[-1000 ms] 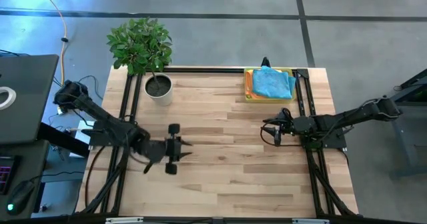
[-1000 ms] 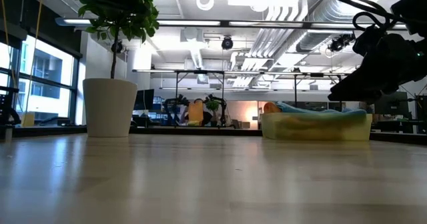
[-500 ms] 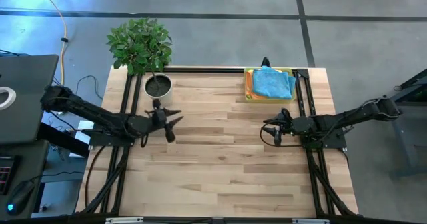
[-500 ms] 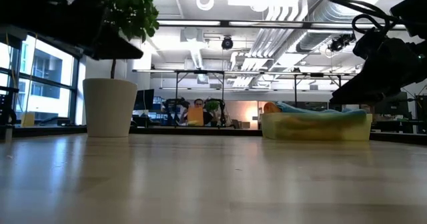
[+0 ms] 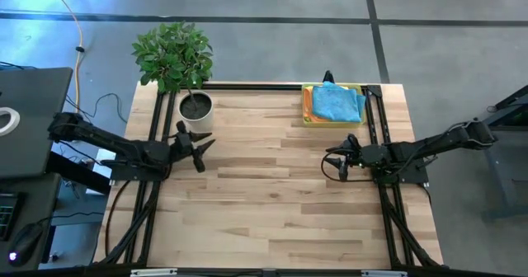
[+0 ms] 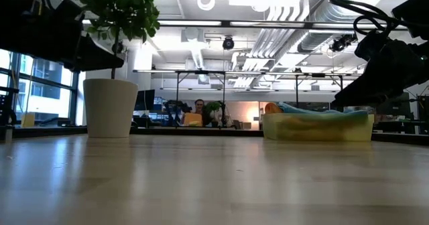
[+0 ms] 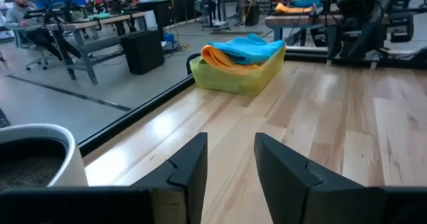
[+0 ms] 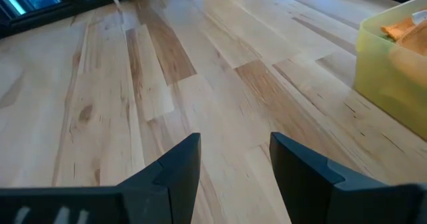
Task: Fold microfiber towels
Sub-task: Return to Home Position
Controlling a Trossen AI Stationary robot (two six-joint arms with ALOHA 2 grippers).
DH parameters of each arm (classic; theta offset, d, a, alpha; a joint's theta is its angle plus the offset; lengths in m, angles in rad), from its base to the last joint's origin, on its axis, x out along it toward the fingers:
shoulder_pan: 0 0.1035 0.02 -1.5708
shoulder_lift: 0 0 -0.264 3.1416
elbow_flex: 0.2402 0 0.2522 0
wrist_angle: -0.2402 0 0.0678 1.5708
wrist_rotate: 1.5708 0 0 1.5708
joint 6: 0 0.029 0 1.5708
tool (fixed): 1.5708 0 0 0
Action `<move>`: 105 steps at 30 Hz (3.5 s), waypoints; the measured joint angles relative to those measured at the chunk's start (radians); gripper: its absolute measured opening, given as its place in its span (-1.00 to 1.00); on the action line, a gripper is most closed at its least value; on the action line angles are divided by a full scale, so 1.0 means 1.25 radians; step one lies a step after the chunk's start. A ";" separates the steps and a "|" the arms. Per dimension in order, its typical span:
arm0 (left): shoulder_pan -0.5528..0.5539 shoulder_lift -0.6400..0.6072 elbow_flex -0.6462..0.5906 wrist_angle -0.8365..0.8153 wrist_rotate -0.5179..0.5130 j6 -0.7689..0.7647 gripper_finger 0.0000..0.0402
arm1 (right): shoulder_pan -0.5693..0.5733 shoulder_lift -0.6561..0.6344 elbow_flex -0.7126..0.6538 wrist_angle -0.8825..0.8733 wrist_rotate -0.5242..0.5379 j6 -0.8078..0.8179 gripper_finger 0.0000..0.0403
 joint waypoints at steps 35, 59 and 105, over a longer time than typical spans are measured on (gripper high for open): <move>0.003 -0.277 0.001 0.006 -0.002 -0.001 -0.43 | 0.000 0.000 0.000 -0.002 0.000 0.000 -0.15; 0.003 -0.277 0.001 0.006 -0.001 -0.001 -0.43 | 0.000 -0.122 0.000 -0.017 0.000 0.000 -0.15; 0.003 -0.276 0.002 0.006 -0.001 0.000 -0.43 | -0.509 -0.359 0.000 -0.017 -0.012 0.000 -0.15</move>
